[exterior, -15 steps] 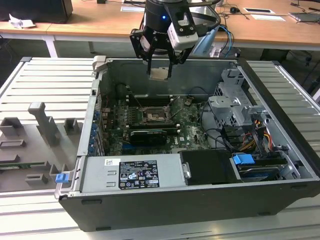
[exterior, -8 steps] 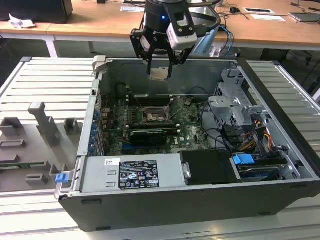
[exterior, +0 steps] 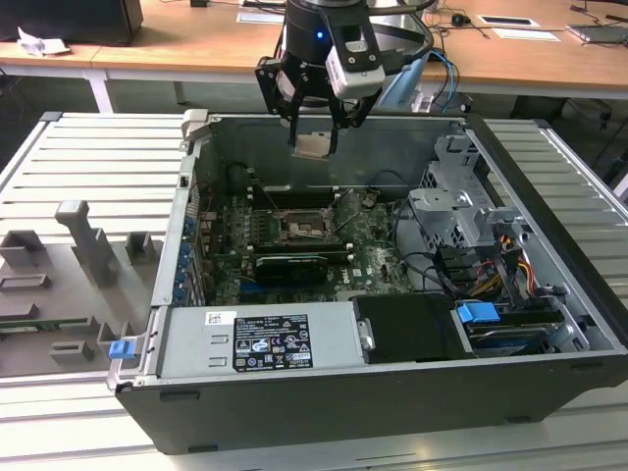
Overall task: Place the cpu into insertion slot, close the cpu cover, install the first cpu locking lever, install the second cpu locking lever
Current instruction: 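Place the cpu into insertion slot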
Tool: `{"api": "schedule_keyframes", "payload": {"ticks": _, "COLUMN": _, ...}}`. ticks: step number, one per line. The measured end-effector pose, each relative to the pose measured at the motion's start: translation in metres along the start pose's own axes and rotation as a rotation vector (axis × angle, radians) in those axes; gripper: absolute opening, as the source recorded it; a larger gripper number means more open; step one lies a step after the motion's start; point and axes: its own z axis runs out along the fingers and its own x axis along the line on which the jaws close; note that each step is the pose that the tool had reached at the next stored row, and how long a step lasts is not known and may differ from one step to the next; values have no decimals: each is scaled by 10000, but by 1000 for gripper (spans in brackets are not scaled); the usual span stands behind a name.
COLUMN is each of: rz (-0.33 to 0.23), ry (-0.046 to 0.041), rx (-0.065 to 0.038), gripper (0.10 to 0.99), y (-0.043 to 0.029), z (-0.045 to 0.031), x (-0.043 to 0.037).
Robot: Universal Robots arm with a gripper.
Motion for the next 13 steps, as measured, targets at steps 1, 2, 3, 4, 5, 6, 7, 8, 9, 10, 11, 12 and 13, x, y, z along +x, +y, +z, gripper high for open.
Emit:
{"api": "schedule_keyframes", "payload": {"ticks": 1, "rz": 40, "ry": -4, "rx": -1, "gripper": 525, "y": 0, "z": 2, "x": 0}}
{"api": "schedule_keyframes", "payload": {"ticks": 2, "rz": 65, "ry": -6, "rx": -1, "gripper": 525, "y": 0, "z": 3, "x": 0}}
{"api": "schedule_keyframes", "payload": {"ticks": 3, "rz": 90, "ry": -7, "rx": -2, "gripper": 525, "y": 0, "z": 3, "x": 0}}
{"api": "schedule_keyframes", "payload": {"ticks": 4, "rz": 116, "ry": -9, "rx": -2, "gripper": 525, "y": 0, "z": 4, "x": 0}}
{"api": "schedule_keyframes", "payload": {"ticks": 5, "rz": 138, "ry": -12, "rx": -2, "gripper": 525, "y": -1, "z": 5, "x": 0}}
{"api": "schedule_keyframes", "payload": {"ticks": 6, "rz": 185, "ry": -16, "rx": -3, "gripper": 525, "y": -1, "z": 7, "x": 0}}
{"api": "schedule_keyframes", "payload": {"ticks": 7, "rz": 269, "ry": -23, "rx": -4, "gripper": 525, "y": -1, "z": 10, "x": 0}}
{"api": "schedule_keyframes", "payload": {"ticks": 8, "rz": 321, "ry": -28, "rx": -5, "gripper": 525, "y": -1, "z": 12, "x": 0}}
{"api": "schedule_keyframes", "payload": {"ticks": 9, "rz": 362, "ry": -31, "rx": -6, "gripper": 525, "y": -1, "z": 14, "x": 0}}
{"api": "schedule_keyframes", "payload": {"ticks": 10, "rz": 390, "ry": -33, "rx": -7, "gripper": 525, "y": -1, "z": 15, "x": 0}}
{"api": "schedule_keyframes", "payload": {"ticks": 11, "rz": 435, "ry": -38, "rx": -8, "gripper": 525, "y": -1, "z": 16, "x": 0}}
{"api": "schedule_keyframes", "payload": {"ticks": 12, "rz": 460, "ry": -40, "rx": -8, "gripper": 525, "y": -2, "z": 17, "x": 0}}
{"api": "schedule_keyframes", "payload": {"ticks": 13, "rz": 482, "ry": -42, "rx": -8, "gripper": 525, "y": -2, "z": 17, "x": 0}}
